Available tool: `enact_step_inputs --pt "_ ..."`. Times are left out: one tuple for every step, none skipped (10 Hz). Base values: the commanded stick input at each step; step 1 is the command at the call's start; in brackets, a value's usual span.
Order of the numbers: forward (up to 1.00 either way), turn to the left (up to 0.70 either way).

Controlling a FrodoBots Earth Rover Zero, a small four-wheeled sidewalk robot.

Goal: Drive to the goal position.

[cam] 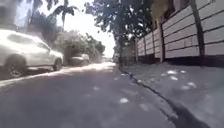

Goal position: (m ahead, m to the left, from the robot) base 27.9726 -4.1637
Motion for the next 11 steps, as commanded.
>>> enact_step_inputs --pt "1.00 0.00" --pt "1.00 0.00" --pt "1.00 0.00" --pt "1.00 0.00" --pt "1.00 0.00" --pt "1.00 0.00" --pt "1.00 0.00" --pt "1.00 0.00" --pt "1.00 0.00" --pt "1.00 0.00" --pt "1.00 0.00"
